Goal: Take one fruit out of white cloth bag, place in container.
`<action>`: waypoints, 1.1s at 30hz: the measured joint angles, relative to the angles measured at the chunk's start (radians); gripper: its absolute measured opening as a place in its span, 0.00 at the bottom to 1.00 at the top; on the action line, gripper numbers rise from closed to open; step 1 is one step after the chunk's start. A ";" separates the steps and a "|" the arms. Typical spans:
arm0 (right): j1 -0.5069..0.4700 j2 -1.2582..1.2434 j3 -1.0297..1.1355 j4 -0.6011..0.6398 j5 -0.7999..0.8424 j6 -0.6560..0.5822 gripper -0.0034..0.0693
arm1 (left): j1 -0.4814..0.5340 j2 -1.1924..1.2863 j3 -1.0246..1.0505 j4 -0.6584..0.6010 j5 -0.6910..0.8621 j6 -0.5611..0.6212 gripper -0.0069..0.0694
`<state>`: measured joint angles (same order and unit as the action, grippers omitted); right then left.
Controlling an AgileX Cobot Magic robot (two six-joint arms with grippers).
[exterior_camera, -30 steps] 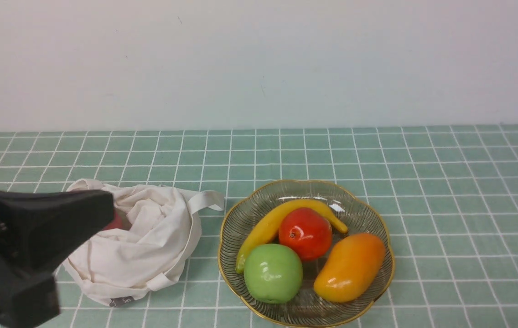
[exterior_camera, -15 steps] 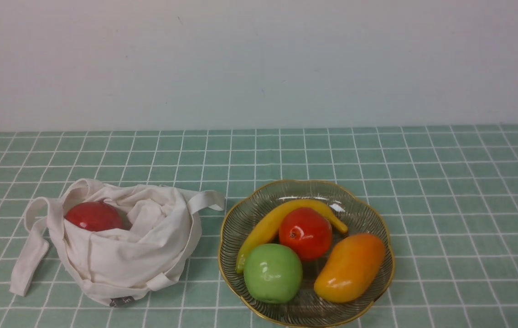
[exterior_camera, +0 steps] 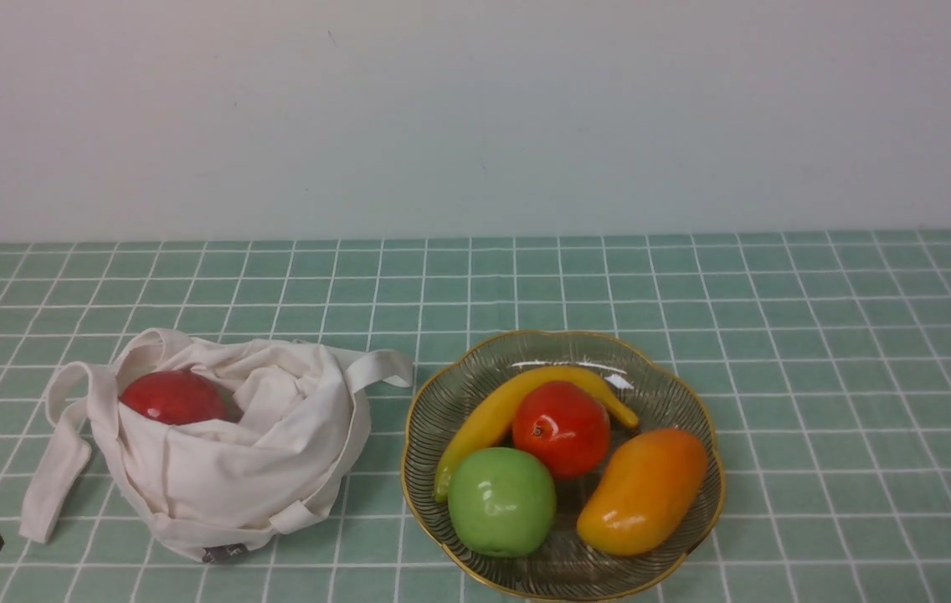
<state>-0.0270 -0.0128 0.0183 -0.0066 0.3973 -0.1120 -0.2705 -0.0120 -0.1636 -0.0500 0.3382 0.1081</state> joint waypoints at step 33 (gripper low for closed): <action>0.000 0.000 0.000 0.000 0.000 0.000 0.03 | 0.255 0.000 0.192 -0.021 0.033 -0.042 0.08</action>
<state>-0.0270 -0.0128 0.0183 -0.0066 0.3973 -0.1120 -0.0152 -0.0120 0.0289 -0.0713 0.3708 0.0662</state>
